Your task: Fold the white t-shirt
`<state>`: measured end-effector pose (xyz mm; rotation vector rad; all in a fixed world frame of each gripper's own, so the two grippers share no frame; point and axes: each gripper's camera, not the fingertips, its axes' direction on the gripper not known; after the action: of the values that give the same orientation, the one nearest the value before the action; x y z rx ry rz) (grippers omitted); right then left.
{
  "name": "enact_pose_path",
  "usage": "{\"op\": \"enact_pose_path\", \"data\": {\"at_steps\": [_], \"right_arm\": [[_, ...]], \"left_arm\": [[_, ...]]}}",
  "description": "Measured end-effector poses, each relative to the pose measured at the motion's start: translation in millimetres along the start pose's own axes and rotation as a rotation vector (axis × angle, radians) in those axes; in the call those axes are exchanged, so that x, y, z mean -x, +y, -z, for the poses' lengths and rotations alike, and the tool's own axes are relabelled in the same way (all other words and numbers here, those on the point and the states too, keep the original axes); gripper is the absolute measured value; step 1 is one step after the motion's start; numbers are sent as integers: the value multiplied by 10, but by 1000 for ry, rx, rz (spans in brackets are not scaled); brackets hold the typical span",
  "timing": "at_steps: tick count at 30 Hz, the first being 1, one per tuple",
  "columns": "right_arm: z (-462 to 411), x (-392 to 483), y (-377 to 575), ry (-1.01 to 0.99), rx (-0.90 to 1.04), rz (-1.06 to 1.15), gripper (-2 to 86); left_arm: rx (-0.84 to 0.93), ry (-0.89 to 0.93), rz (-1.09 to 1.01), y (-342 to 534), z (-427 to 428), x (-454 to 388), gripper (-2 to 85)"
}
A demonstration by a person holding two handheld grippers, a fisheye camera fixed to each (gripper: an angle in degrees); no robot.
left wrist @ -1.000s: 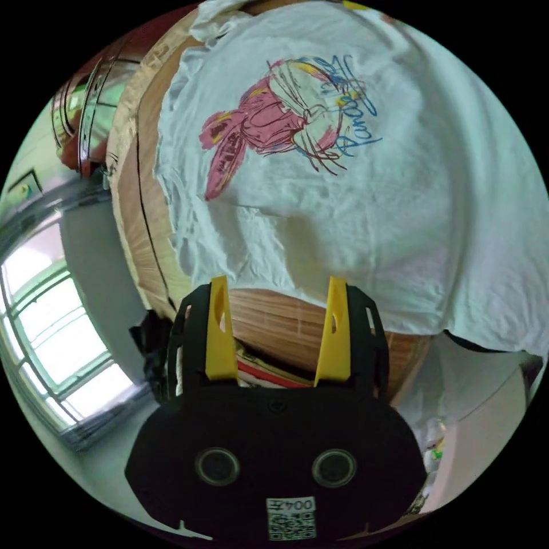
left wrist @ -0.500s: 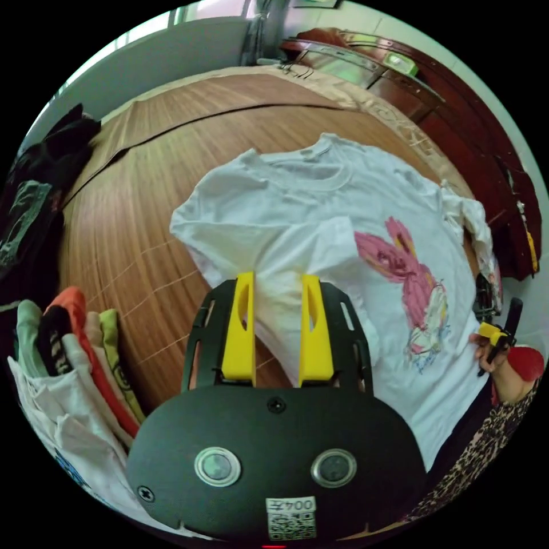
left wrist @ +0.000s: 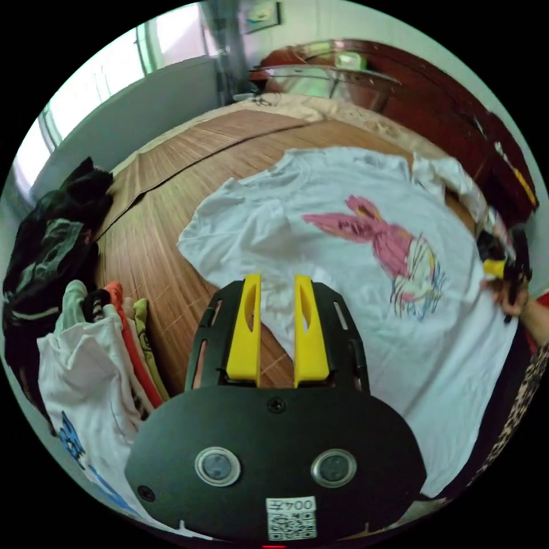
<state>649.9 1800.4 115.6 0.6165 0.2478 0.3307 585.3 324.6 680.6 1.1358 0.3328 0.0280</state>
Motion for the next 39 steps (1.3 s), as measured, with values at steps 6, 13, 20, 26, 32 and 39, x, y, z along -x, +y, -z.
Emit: {"op": "enact_pose_path", "data": {"at_steps": [6, 13, 20, 26, 32, 39], "right_arm": [[45, 191, -112, 9, -1, -2, 79], [66, 412, -291, 13, 6, -2, 76], [-10, 1064, -736, 110, 75, 163, 52], [-734, 1953, -2114, 156, 124, 384, 39], [-2229, 2697, -3380, 305, 356, 635, 67], [-3784, 2963, -4275, 376, 655, 726, 92]], "left_arm": [[12, -101, -72, 337, 9, -16, 85], [116, 103, -247, 463, -175, -129, 66], [-166, 56, 30, 713, 317, 160, 23], [-231, 67, 304, 889, 141, 263, 7], [-155, 64, 226, 842, -113, 144, 4], [-63, 179, 105, 811, -253, 263, 4]]}}
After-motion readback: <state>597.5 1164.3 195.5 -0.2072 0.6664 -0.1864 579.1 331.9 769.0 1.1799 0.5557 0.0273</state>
